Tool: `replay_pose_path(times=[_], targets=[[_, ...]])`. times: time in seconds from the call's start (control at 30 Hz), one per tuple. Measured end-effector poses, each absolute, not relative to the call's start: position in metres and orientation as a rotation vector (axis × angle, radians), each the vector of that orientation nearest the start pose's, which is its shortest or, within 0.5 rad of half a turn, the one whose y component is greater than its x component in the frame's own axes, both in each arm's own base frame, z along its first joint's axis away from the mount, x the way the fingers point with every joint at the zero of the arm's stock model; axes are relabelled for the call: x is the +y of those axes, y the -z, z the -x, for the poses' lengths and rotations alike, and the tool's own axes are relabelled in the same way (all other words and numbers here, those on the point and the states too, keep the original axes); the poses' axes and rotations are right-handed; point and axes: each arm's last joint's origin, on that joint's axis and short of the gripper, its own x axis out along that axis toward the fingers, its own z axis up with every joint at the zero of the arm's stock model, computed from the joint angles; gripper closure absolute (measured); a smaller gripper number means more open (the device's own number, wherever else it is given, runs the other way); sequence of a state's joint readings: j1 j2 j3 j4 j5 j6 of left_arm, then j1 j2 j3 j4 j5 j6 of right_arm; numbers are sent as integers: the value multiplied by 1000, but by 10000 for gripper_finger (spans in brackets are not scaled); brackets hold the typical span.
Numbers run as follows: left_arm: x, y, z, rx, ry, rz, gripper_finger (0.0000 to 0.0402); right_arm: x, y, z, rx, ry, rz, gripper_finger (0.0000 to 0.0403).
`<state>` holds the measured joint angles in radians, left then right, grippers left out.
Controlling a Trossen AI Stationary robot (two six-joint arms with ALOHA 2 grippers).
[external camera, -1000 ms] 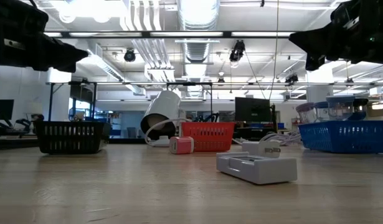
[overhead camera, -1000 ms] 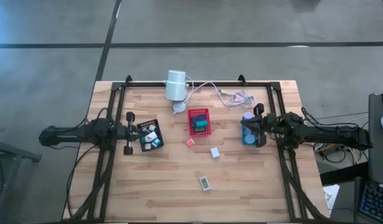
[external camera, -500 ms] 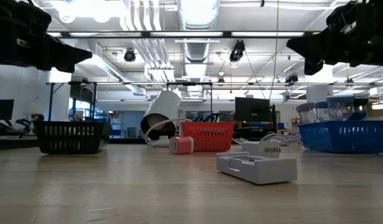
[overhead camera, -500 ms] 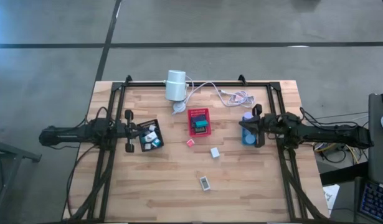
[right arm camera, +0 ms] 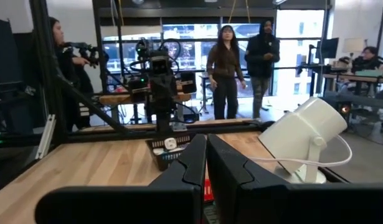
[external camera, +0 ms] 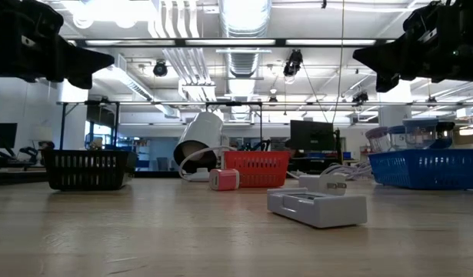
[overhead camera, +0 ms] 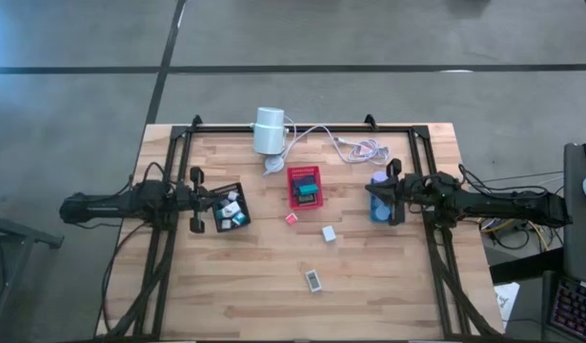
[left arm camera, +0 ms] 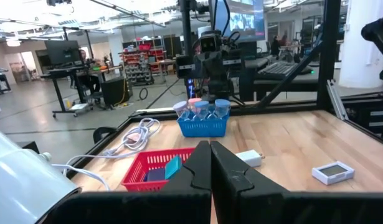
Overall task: Pick & Place Office items
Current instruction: Put the white digital clock into the red basket
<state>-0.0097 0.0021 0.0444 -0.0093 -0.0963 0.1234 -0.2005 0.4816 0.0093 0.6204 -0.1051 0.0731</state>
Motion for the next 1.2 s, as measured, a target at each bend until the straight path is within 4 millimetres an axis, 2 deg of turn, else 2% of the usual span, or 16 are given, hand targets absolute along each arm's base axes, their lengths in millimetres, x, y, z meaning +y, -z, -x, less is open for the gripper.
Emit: replay_pose_path(times=[0.6,0.83,1.07,1.2], targets=[[2,-179,-95,-45,-98,-104,401,-22,-180,-125,-130,91,-84,390],[2,-179,-95,-43,-99,-120,401,-22,-178,-126,-106,95,-37,390],[2,-174,-95,9,-101,-134,401,-22,-178,-126,-113,94,-55,390],[3,-177,-95,-19,-115,-90,401,-22,-178,-125,-113,94,-55,390]])
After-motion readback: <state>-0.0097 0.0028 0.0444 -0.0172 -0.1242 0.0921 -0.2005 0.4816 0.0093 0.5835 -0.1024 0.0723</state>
